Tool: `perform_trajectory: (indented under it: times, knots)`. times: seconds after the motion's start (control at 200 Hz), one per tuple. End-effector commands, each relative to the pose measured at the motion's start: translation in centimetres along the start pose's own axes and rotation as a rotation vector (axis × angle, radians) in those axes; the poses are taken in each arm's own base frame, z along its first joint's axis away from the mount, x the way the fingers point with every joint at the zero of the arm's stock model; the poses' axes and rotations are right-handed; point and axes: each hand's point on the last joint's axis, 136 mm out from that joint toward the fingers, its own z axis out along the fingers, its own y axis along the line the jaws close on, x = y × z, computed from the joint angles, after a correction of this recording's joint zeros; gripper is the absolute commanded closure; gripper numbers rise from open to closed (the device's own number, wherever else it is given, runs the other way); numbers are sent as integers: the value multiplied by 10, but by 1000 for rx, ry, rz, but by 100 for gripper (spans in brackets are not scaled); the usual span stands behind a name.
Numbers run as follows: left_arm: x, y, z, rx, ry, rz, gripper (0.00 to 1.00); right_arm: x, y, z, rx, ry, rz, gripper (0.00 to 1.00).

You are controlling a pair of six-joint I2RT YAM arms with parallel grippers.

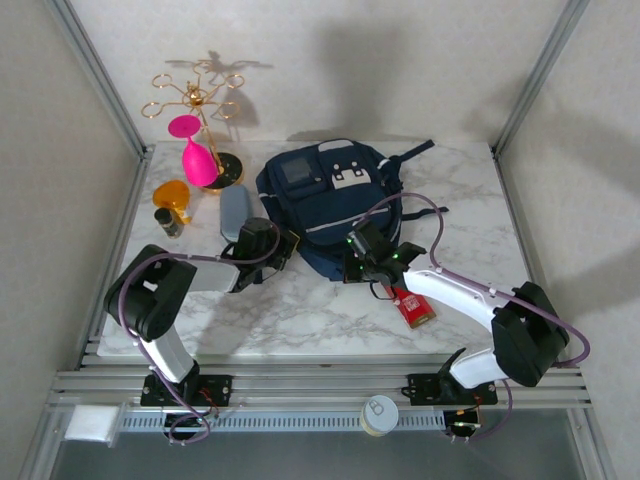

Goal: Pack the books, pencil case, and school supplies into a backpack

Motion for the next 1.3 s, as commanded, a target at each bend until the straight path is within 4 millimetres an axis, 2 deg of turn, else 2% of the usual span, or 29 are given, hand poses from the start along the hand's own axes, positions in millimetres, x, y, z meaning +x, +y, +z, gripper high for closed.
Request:
perform_trajectory:
  times: [0.0, 0.08, 0.105, 0.16, 0.27, 0.415, 0.496, 0.621, 0.746, 0.861, 1.026, 1.176, 1.297]
  knots:
    - [-21, -26, 0, 54, -47, 76, 95, 13, 12, -2, -43, 51, -53, 100]
    - [-14, -34, -11, 94, -53, 67, 58, 5, 33, 3, -113, 52, -48, 100]
    - [-10, -36, -17, 105, -56, 65, 52, 3, 36, 5, -127, 53, -44, 100]
    - [0, -33, -28, 104, -67, 62, 45, 1, 42, 7, -148, 47, -37, 100]
    - [34, -32, -39, 104, -49, 30, 36, -1, 48, 10, -174, 31, -44, 100]
    - [68, -30, -45, 148, -32, -97, 33, -1, 46, 12, -153, 42, -57, 100]
    - [80, -29, -44, 148, -38, -145, 32, -1, 44, 11, -145, 42, -65, 100]
    - [86, -30, -31, 138, -55, -193, 32, 1, 41, 11, -132, 43, -78, 100]
    - [82, -35, -10, 126, -93, -197, 40, 3, 41, 12, -142, 45, -91, 100]
    - [79, -28, 4, 95, -129, -194, 63, 5, 37, 13, -115, 56, -92, 100]
    - [64, -21, -5, 74, -189, -151, 100, 11, 12, 9, 9, 77, -70, 100]
    - [38, -8, -28, -4, -233, -40, 100, 22, -17, -6, 124, 82, -17, 100]
    - [-1, 1, -50, -16, -237, 2, 100, 39, -52, -16, 238, 113, 39, 100]
